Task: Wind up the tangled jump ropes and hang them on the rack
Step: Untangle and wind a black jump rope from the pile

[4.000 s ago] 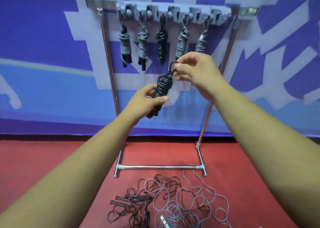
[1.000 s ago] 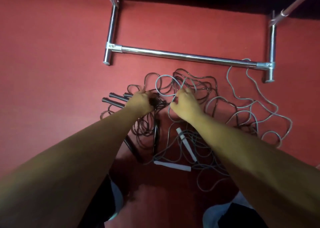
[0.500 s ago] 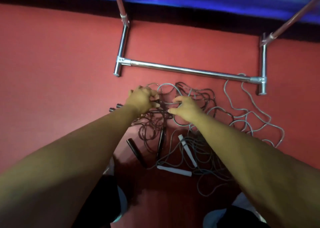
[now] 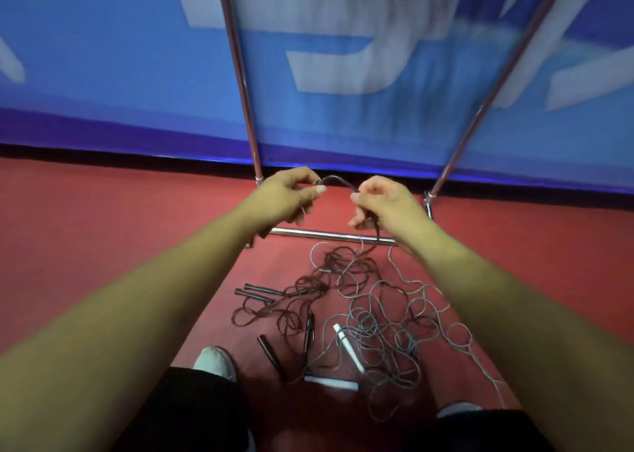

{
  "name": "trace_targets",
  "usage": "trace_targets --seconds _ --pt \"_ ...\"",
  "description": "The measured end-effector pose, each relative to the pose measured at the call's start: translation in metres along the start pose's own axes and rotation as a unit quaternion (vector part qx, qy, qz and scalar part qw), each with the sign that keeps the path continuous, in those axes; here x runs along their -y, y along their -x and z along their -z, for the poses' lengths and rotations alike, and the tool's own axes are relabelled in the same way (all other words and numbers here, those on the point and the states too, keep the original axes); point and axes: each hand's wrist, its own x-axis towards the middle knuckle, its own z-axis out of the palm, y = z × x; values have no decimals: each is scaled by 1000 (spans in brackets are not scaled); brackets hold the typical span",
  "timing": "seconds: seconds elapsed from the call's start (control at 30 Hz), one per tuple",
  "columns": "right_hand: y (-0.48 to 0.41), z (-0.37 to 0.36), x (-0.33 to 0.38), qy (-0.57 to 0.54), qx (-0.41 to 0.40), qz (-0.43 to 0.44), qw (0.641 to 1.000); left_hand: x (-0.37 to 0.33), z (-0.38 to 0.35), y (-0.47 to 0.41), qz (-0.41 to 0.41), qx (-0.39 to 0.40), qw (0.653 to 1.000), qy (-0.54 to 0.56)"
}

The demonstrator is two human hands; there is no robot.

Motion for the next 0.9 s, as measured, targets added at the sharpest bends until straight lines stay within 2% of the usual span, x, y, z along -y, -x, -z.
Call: trace_targets --seconds 0.1,0.17,0.27,0.33,0.47,0.57,0.67,0.8,0.87,0.9 --pt "30 24 44 87 -51 67 993 -18 2 32 -3 72 995 -71" --pt "46 33 60 117 -59 84 988 -29 -3 50 -8 98 994 -48" --pt "66 37 67 128 -81 97 984 -41 -14 68 2 120 988 94" --pt "72 38 64 125 -88 96 984 -44 -22 73 -12 127 964 233" --pt "75 38 35 123 -62 64 988 -44 -31 75 -45 109 896 428" --pt "75 37 5 145 -24 3 989 -47 -28 71 -65 103 852 510" --pt "66 37 -19 168 12 -39 985 -51 -20 62 -74 85 834 539" --pt "55 32 -15 125 13 -15 992 -57 -8 54 -74 17 810 581" --pt "50 29 -4 90 -10 13 996 -60 -2 49 -68 -17 827 557" --pt "48 28 3 73 -16 28 997 -61 1 48 -61 -36 854 515"
